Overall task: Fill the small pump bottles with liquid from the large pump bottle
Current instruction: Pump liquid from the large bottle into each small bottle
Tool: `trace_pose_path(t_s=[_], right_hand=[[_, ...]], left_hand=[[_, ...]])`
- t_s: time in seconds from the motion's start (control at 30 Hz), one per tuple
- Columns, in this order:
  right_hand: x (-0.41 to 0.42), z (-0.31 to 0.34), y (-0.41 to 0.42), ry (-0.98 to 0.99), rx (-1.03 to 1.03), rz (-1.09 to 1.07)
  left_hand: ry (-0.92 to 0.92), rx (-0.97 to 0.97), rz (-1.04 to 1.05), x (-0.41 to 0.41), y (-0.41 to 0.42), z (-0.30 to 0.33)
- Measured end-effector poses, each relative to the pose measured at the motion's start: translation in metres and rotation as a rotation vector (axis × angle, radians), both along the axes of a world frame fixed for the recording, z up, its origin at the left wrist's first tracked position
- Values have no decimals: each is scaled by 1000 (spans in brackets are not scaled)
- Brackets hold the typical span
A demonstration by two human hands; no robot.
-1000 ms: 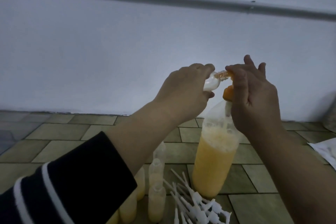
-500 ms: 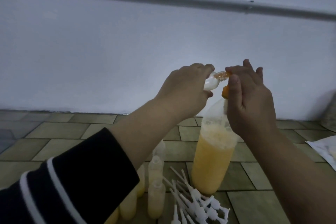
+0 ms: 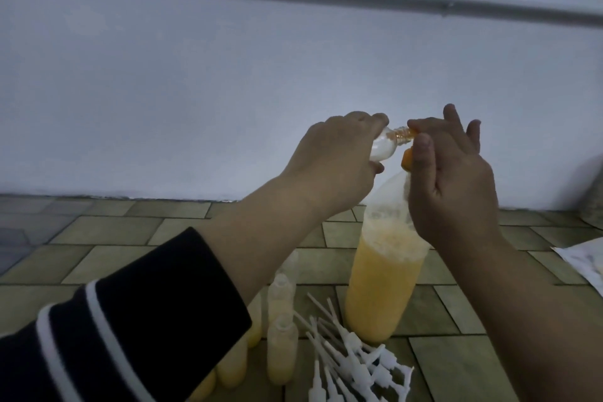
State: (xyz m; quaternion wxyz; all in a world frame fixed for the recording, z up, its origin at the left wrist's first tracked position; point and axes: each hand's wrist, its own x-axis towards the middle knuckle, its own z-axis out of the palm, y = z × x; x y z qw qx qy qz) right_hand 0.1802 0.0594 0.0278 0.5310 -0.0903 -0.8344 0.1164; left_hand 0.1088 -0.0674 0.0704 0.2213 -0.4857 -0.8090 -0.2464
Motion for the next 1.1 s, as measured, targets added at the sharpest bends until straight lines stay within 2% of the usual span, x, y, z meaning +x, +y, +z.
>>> trace_pose_path(t_s=[0.13,0.37,0.53,0.7,0.9,1.1], right_hand=[[0,12,-1,-14,31,5],[-4,-3,0,70,-34,14],[2,2,0,-14,-28,10],[5,18,1,-71,22,16],[5,12,1,-20,2,-25],[1,0,-4,-9,-33,8]], left_hand=[[-3,32,20,-1,-2,8],[-46,26,-9,1,-1,0],[-55,-1,0,1,-2,0],[-148,82,-25,-2,-5,5],[-227,114,-47,-3,-4,-3],[-200,60,-28,-4,-5,-6]])
